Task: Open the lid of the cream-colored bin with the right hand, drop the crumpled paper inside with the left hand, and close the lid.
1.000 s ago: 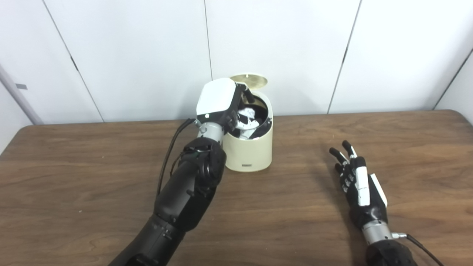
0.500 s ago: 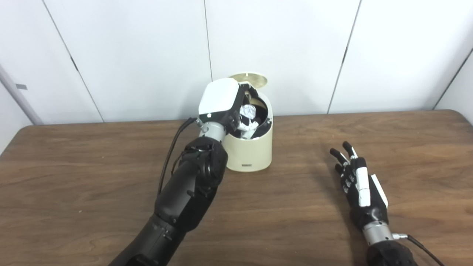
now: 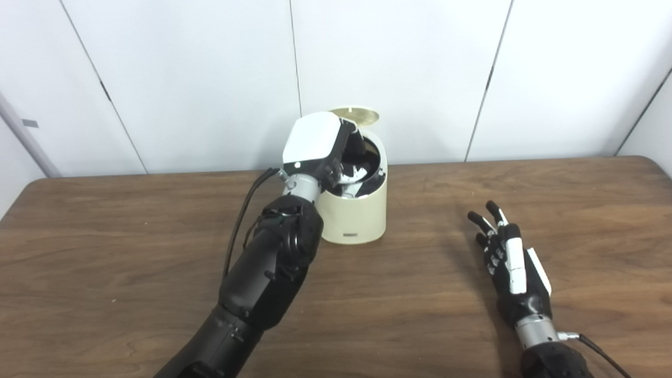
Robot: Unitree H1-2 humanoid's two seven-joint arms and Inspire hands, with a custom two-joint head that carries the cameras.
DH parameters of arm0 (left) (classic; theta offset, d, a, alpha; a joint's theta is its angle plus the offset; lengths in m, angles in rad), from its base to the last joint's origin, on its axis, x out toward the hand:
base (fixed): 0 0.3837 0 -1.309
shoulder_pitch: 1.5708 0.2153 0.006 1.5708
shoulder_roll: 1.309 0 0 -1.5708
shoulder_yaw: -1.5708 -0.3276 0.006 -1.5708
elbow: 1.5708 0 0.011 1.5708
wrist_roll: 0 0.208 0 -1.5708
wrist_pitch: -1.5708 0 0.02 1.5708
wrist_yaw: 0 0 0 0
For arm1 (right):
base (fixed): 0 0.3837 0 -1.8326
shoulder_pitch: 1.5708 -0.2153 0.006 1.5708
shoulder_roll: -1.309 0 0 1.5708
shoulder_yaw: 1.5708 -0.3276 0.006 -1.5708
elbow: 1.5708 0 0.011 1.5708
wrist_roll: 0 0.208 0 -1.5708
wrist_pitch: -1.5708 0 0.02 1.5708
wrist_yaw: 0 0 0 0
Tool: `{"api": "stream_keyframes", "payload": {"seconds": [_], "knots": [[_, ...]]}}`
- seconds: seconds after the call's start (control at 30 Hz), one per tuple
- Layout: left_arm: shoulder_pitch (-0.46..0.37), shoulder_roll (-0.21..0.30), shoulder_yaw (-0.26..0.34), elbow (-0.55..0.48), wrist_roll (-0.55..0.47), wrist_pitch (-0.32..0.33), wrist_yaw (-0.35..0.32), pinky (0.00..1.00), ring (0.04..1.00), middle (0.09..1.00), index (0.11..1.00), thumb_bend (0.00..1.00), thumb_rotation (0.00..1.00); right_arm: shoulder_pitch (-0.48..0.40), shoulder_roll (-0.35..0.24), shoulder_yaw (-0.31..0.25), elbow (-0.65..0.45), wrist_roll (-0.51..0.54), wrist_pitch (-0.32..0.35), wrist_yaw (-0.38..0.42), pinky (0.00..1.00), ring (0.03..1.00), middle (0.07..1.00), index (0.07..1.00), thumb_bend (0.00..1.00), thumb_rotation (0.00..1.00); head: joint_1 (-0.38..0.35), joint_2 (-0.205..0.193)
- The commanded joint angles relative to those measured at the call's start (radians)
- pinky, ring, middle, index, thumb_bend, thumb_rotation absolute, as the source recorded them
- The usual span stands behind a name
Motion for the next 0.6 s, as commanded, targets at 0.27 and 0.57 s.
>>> {"api": "stream_keyframes", "payload": {"seconds": [0.27, 0.57], "knots": [[-0.021, 0.002, 0.011, -0.014, -0.008, 0.006, 0.002, 0.49, 0.602, 0.689, 0.494, 0.52, 0.05, 0.025, -0.004, -0.009, 0.014, 0.011, 0.003, 0.0, 1.0, 1.0, 0.892, 0.966, 0.67, 1.0, 0.001, 0.0], [0.002, -0.003, 0.037, -0.038, -0.042, -0.054, 0.074, 0.32, 0.422, 0.548, 0.51, 0.47, 0.0, 0.022, -0.01, -0.011, 0.019, 0.013, 0.007, 0.003, 1.0, 1.0, 0.9, 0.97, 0.68, 1.0, 0.007, -0.001]]}}
